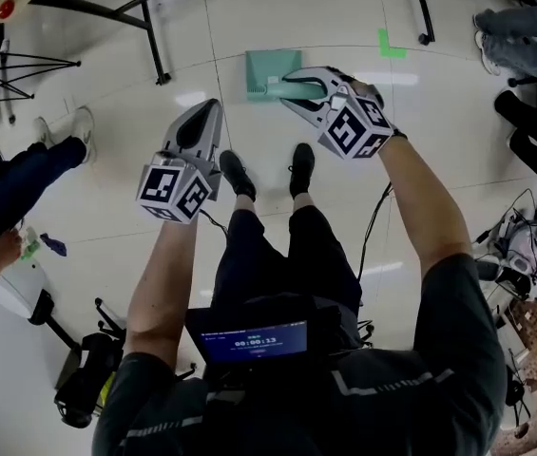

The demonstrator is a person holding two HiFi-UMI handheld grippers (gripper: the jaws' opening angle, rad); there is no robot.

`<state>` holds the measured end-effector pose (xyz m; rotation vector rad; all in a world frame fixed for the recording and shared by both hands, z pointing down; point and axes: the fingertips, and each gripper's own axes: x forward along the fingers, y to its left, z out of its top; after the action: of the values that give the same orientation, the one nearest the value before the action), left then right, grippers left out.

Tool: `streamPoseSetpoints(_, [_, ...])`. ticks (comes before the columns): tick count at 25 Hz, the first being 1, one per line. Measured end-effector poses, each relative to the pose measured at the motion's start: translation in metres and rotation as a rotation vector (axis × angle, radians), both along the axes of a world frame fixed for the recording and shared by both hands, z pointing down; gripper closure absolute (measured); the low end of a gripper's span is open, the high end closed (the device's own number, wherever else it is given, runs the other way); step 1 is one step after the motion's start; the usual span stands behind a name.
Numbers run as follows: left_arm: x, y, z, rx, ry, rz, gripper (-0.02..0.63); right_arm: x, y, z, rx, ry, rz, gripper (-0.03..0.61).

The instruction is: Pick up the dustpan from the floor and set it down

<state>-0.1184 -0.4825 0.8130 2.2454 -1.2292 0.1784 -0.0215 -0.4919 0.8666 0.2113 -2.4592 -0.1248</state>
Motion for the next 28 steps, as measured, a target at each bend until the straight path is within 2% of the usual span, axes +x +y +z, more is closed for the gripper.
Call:
streamPoseSetpoints(4, [0.004,0.004,0.034,-0.042,-0.023,0.014,0.581,0.003,0.0,0.037,-0.017,0.01,0.009,0.422])
streamPoseSetpoints(10, [0.009,0.02,0.043,-0.074,-0.007,-0.009,0.581,0.01,0.027,0.04,-0.049,0.014,-0.006,0.419])
streamPoseSetpoints(15, [0.018,0.024,0.034,-0.068,-0.014,0.009,0.581,0.017,0.04,0.042,-0.055,0.054,0.014,0.408])
streamPoseSetpoints(17, [0.019,0.026,0.03,-0.067,-0.017,0.017,0.583,0.017,0.047,0.043,-0.07,0.077,0.009,0.362])
streamPoseSetpoints(20, [0.02,0.03,0.027,-0.067,-0.017,0.032,0.581,0.017,0.058,0.045,-0.092,0.099,-0.007,0.36])
streamPoseSetpoints(25, [0.019,0.037,0.019,-0.07,-0.02,0.037,0.581,0.015,0.072,0.032,-0.147,0.067,-0.004,0.359])
streamPoseSetpoints(28, [0.017,0.039,-0.001,-0.054,-0.021,0.032,0.581,0.013,0.071,0.005,-0.146,0.034,0.023,0.359])
